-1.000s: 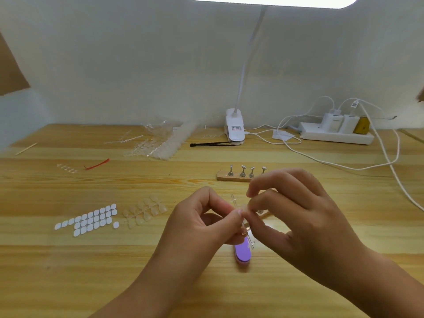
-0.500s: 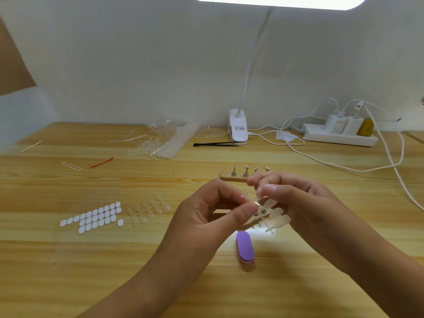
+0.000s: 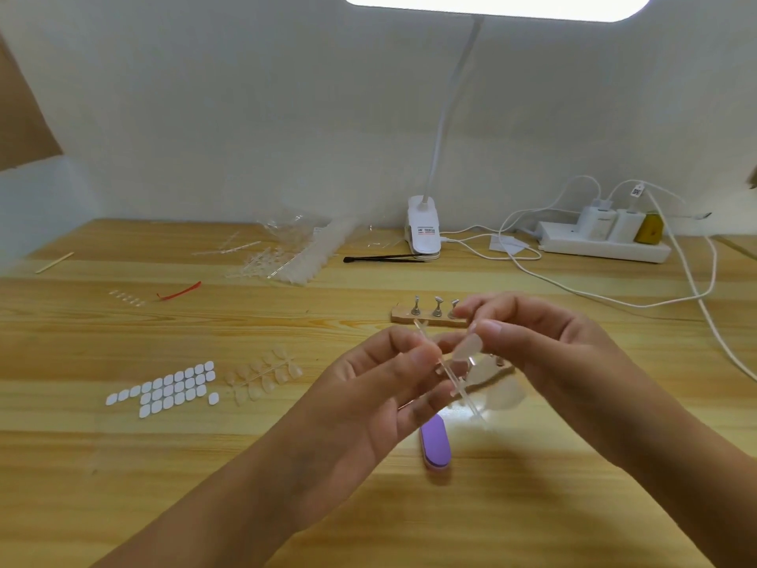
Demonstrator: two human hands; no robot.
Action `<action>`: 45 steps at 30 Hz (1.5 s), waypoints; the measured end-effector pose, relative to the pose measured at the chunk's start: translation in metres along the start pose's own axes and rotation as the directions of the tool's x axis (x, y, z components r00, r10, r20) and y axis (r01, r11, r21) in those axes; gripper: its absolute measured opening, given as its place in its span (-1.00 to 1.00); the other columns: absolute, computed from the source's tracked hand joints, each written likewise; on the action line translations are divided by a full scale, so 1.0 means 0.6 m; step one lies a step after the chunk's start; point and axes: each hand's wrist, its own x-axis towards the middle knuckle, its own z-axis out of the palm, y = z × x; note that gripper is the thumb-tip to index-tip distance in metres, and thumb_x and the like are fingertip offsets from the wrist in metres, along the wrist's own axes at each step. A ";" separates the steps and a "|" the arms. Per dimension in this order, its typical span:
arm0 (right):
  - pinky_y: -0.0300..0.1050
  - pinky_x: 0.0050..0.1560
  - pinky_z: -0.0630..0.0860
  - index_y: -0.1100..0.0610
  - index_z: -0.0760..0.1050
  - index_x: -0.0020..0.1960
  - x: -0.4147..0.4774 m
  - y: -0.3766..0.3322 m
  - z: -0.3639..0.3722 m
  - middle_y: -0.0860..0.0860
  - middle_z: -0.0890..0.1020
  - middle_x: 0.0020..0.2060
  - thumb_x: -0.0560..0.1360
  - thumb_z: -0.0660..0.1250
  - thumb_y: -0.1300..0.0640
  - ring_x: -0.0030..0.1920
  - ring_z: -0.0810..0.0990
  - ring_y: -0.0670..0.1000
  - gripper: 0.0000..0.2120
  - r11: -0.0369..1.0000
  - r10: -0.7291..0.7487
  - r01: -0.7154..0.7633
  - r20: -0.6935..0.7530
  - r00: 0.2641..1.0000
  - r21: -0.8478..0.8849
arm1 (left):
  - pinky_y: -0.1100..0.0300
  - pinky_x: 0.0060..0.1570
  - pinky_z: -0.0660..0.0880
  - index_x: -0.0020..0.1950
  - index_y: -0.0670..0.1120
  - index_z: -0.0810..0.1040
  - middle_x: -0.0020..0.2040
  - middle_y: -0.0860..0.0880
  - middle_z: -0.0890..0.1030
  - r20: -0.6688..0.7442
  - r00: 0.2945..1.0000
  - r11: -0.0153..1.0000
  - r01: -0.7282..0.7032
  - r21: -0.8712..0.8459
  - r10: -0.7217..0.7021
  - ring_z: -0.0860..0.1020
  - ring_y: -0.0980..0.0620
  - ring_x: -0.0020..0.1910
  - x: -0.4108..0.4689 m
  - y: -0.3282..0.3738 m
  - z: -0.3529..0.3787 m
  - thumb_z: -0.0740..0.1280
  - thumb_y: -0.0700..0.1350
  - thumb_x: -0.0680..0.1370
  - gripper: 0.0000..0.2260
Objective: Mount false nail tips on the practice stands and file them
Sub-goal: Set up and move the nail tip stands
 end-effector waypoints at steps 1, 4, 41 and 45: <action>-0.18 0.04 0.48 0.01 0.63 -0.23 0.001 0.002 -0.002 -0.10 0.66 0.01 0.35 0.47 -0.06 0.06 0.64 -0.10 -0.85 0.998 -0.031 0.028 -0.035 0.999 -0.063 | 0.16 0.12 0.58 -0.15 -0.09 0.63 0.24 -0.19 0.62 -0.015 1.000 0.999 0.013 -0.051 -0.013 0.63 -0.09 0.17 0.001 0.001 -0.001 0.60 -0.10 0.34 -0.80; -0.31 -0.12 0.52 0.01 0.63 -0.20 0.005 0.010 -0.007 -0.13 0.63 -0.04 0.35 0.43 -0.14 -0.05 0.63 -0.13 -0.78 0.936 -0.174 0.134 -0.097 0.980 -0.327 | 0.10 0.16 0.58 -0.12 -0.15 0.62 0.29 -0.33 0.55 -0.047 0.998 0.995 0.034 -0.089 -0.038 0.55 -0.23 0.30 0.002 0.005 0.003 0.53 -0.19 0.40 -0.86; -0.41 0.12 0.45 -0.08 0.62 -0.03 0.030 0.027 -0.094 -0.19 0.58 0.06 0.31 0.38 -0.15 0.14 0.52 -0.24 -0.72 0.756 -0.216 0.132 -0.054 0.975 -0.641 | 0.11 0.19 0.55 -0.09 -0.06 0.70 0.33 -0.16 0.57 -0.065 0.997 0.976 0.025 -0.218 -0.040 0.59 -0.09 0.24 0.009 0.005 -0.013 0.61 -0.05 0.32 -0.76; -0.23 0.16 0.44 -0.09 0.64 -0.07 0.034 0.051 -0.105 -0.24 0.58 0.04 0.28 0.40 -0.16 0.16 0.49 -0.20 -0.73 0.727 -0.112 0.070 -0.017 0.994 -0.683 | 0.16 -0.01 0.59 -0.18 -0.07 0.68 0.18 -0.08 0.64 -0.215 0.974 0.945 0.001 -0.326 -0.075 0.63 -0.01 -0.02 0.009 0.008 -0.025 0.66 -0.10 0.21 -0.72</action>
